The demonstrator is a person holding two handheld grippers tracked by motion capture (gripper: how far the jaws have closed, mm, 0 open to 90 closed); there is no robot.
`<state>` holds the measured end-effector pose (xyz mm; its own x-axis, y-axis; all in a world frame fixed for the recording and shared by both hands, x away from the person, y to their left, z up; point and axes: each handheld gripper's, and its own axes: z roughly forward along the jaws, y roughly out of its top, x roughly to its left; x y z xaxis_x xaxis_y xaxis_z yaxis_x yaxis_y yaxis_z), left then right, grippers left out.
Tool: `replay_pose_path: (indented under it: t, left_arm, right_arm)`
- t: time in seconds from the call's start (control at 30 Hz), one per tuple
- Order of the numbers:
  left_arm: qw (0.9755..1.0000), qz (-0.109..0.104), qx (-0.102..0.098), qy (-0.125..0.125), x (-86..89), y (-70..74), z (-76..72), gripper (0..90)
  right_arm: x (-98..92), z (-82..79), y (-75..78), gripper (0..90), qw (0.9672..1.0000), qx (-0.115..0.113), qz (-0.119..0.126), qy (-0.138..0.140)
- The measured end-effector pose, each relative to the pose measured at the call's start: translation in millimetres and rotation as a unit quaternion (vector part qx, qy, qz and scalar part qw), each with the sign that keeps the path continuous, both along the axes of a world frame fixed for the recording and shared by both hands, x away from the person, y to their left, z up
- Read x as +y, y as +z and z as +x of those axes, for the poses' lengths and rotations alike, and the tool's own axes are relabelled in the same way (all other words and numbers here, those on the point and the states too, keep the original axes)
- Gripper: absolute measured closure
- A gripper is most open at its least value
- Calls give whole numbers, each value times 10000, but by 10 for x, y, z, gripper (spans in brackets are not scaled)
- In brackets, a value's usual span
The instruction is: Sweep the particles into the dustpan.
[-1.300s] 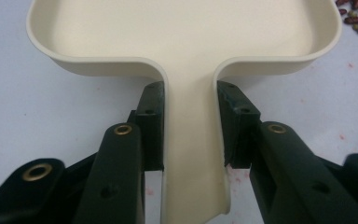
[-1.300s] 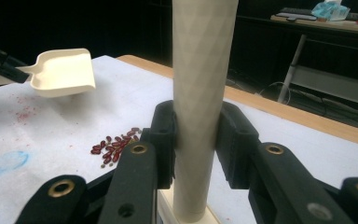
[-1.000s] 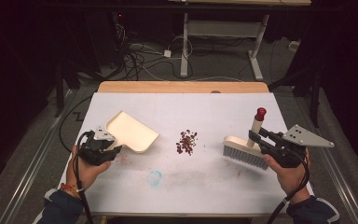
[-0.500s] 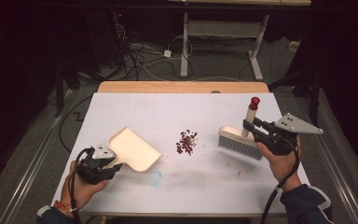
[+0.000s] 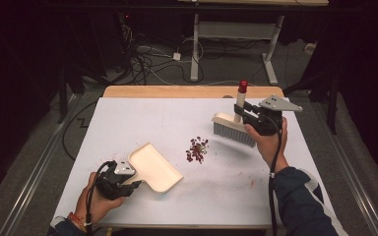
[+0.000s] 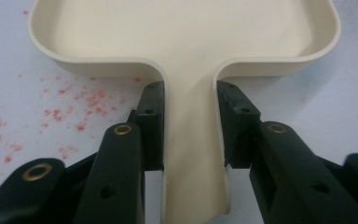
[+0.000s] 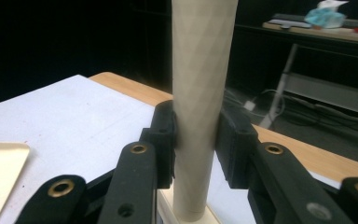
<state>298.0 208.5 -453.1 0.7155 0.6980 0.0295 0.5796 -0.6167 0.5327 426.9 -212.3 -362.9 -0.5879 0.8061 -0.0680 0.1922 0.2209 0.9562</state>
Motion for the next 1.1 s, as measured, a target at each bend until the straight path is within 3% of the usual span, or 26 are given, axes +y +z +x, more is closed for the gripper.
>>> replay_pose_path:
  t: [0.27,0.5,0.67,0.7,0.8,0.83,1.1]
  left_arm:
    - [9999,-23,19,-96,-77,-16,25,645]
    - [9999,-22,33,-148,-102,-38,39,645]
    - [9999,-21,24,-159,-125,-40,44,645]
    - [9999,-21,29,-157,-131,-43,42,645]
    - [9998,-9,31,-188,-148,-51,34,645]
    - [9998,6,28,-190,-153,-55,32,645]
    - [9998,35,27,-200,-186,-60,34,645]
  right_arm:
    - [245,273,-77,705,9996,89,90,-271]
    - [417,367,-129,706,9996,36,81,-283]
    - [523,371,-214,706,9992,-20,206,-334]
    - [556,342,-267,706,9991,-122,263,-322]
    - [625,313,-328,706,9996,-66,121,-236]
    - [670,278,-385,706,9999,-77,98,-88]
    - [721,154,-386,706,9999,-44,39,131]
